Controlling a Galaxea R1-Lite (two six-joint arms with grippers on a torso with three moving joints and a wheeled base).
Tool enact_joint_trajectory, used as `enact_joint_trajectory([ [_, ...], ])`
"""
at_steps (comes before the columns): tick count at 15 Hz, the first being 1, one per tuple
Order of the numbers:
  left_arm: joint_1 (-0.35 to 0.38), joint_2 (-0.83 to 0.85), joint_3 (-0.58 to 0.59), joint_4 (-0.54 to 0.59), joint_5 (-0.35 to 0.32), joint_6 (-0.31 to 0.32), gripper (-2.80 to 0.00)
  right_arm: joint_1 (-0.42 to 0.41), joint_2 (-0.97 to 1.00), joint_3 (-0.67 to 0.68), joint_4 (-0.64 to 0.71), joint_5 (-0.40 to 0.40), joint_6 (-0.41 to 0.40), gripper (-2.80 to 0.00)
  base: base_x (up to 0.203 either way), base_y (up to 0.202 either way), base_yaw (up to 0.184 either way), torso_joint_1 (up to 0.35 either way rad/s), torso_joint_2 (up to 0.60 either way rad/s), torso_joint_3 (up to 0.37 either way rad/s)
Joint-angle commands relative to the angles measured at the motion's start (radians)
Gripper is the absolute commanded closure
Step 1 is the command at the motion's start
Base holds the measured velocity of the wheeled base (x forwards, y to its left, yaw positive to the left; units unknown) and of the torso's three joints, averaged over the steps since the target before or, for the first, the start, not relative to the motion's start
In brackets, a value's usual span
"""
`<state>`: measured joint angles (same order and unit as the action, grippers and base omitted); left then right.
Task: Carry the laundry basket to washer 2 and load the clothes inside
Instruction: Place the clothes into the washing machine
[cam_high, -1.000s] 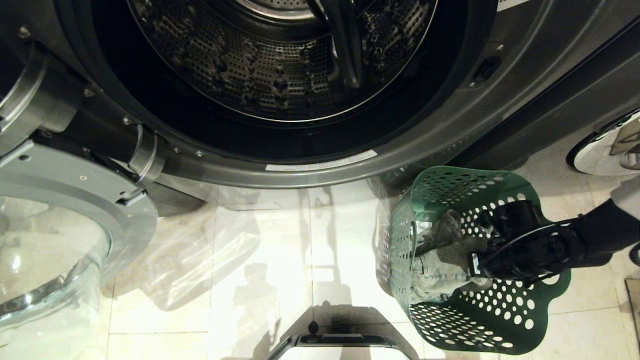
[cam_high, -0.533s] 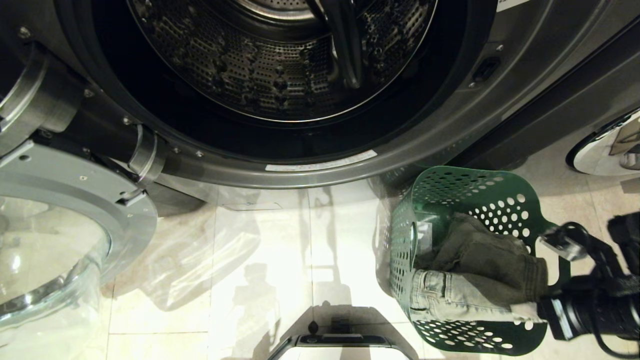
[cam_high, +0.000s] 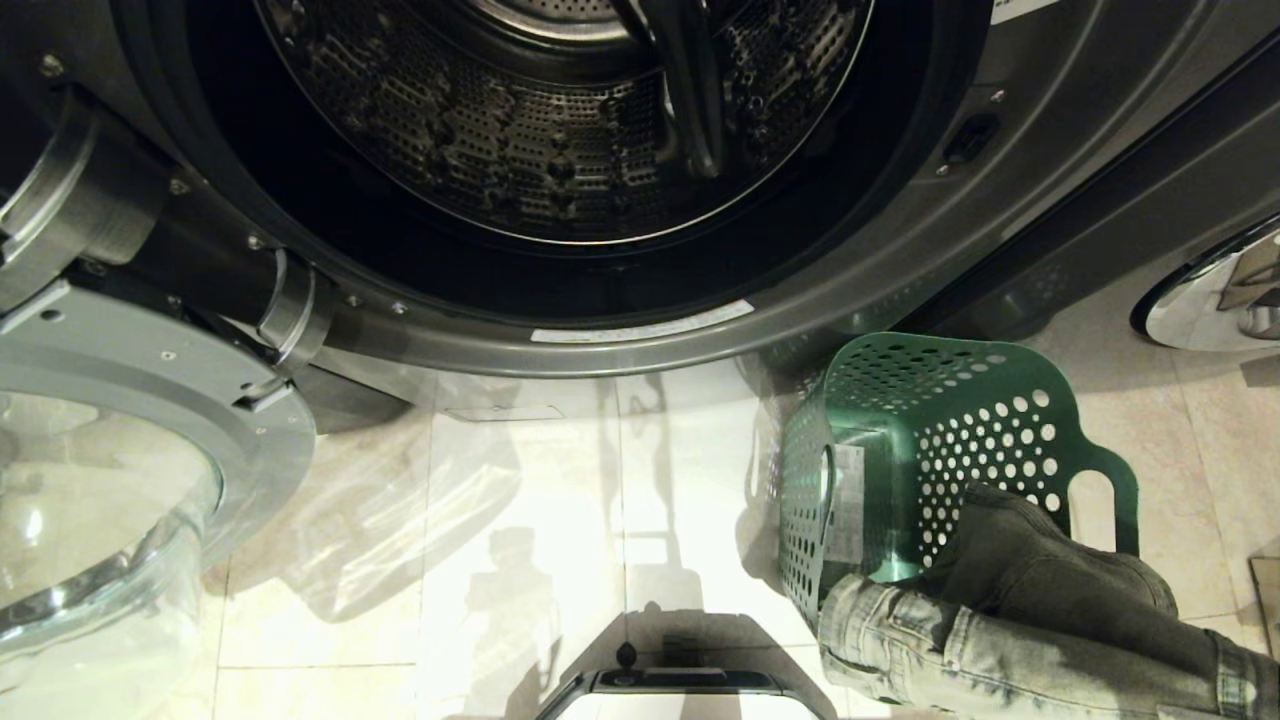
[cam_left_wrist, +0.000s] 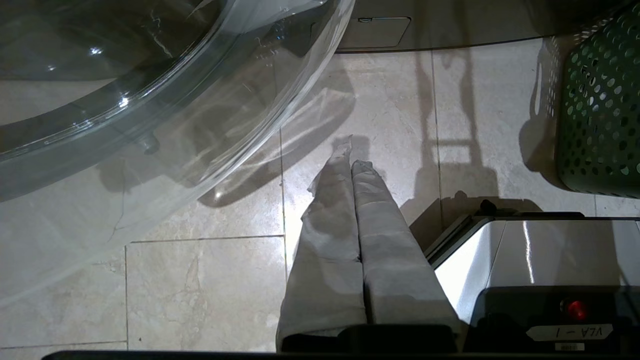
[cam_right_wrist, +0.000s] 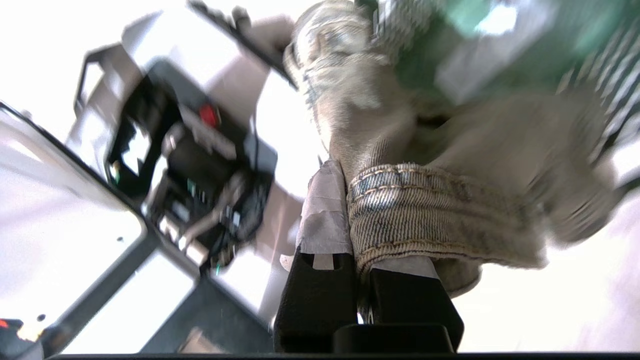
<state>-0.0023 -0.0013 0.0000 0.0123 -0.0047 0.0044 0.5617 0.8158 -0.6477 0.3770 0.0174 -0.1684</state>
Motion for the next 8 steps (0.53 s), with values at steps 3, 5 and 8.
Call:
enact_joint_trajectory([
  [3,0.0,-0.002,0.002,0.0,0.0,0.0,0.0,0.162,0.111,-0.175,-0.029,-0.099,0.028,0.0,0.0,0.0,0.0,0.0,0.0,0.0],
  [5,0.0,0.0,0.002,0.0,0.0,0.0,0.0,0.173,0.193,-0.214,-0.119,-0.115,0.061,0.0,0.0,0.0,0.0,0.0,0.0,0.0],
  [8,-0.001,0.0,0.002,0.0,0.0,0.0,0.0,0.178,0.326,-0.334,-0.18,-0.126,0.2,0.0,0.0,0.0,0.0,0.0,0.0,0.0],
])
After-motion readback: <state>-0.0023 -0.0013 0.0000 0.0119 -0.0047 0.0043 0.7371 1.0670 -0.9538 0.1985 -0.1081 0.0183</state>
